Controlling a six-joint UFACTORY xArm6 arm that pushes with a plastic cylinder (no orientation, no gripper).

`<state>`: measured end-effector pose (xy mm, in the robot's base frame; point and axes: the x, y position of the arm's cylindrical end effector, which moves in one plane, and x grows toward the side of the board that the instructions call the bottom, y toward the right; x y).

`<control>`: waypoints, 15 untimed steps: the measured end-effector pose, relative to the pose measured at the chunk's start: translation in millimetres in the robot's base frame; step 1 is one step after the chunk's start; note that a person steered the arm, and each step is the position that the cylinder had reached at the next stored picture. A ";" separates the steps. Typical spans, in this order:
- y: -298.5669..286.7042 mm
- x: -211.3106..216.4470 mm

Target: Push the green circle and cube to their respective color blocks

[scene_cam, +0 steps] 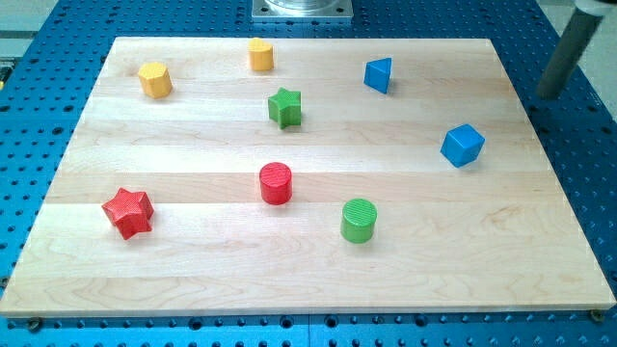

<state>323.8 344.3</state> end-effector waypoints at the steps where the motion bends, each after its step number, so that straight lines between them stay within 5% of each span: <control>1: -54.0 128.2; 2: -150.9 175.1; 3: -159.2 130.5; 4: -121.0 144.0; 8: -186.8 3.8; 10: -177.5 236.4; 11: -270.1 266.1; 12: -261.7 216.9; 13: -255.3 214.2; 14: -260.8 263.1; 15: -319.3 200.4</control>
<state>524.1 25.0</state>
